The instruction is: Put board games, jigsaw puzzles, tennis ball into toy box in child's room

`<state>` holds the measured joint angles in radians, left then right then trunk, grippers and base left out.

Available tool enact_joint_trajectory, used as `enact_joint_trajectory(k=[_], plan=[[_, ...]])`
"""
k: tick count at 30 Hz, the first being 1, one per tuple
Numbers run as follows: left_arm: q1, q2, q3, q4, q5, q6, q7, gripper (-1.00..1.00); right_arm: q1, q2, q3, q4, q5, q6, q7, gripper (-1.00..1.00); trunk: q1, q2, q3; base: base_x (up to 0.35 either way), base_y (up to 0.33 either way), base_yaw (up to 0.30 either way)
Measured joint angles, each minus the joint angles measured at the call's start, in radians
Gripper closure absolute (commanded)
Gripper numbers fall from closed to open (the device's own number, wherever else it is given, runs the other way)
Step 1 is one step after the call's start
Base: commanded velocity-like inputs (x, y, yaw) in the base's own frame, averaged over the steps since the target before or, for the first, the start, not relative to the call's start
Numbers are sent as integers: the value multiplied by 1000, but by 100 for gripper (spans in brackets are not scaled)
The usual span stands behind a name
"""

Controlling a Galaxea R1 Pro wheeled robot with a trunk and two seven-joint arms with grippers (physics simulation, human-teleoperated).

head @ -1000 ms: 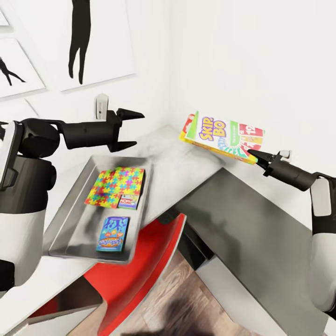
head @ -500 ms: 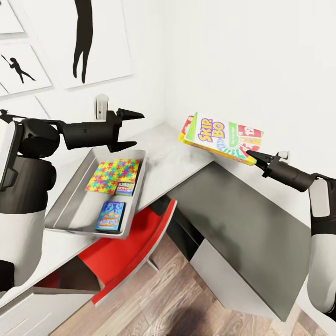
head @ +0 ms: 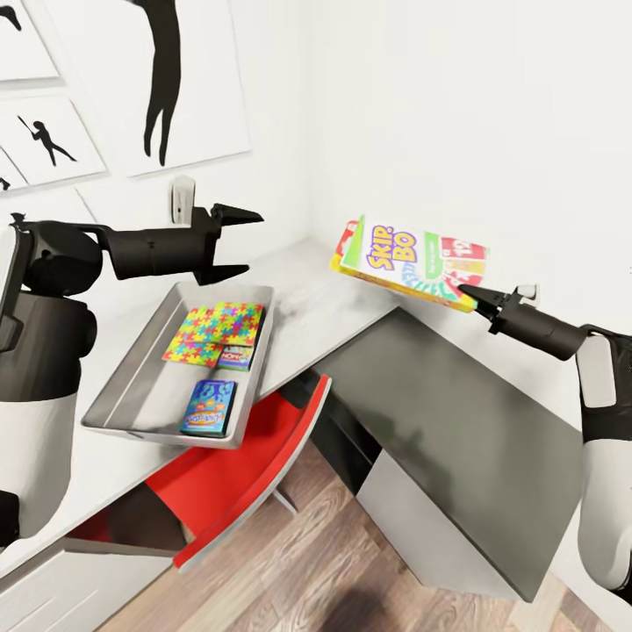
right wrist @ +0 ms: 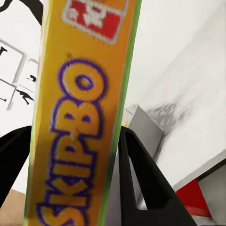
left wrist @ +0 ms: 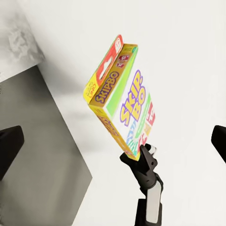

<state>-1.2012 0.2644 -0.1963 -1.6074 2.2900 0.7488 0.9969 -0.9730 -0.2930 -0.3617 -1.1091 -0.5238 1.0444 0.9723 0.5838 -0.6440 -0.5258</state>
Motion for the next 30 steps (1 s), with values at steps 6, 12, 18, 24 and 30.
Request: enact_joint_trajectory(k=[6, 12, 18, 24, 30], plan=[[2, 8, 0, 0, 0, 4, 1, -100, 0, -4, 48, 0, -2, 0, 2, 100, 0, 0, 10, -3, -1, 0], [13, 40, -2, 0, 3, 6, -2, -100, 4, -7, 104, 0, -1, -1, 6, 100, 0, 0, 20, 0, 0, 0], [87, 86, 1, 0, 8, 12, -20, -100, 26, -10, 198, 0, -2, 0, 9, 100, 0, 0, 29, 0, 0, 0], [142, 118, 9, 0, 8, 15, -37, -100, 29, -10, 249, 0, -4, 0, 11, 100, 0, 0, 39, 0, 0, 0], [180, 156, 31, -1, 9, 16, -46, -100, 22, -29, 320, 1, -4, 0, 13, 100, 0, 0, 49, 0, 0, 0]])
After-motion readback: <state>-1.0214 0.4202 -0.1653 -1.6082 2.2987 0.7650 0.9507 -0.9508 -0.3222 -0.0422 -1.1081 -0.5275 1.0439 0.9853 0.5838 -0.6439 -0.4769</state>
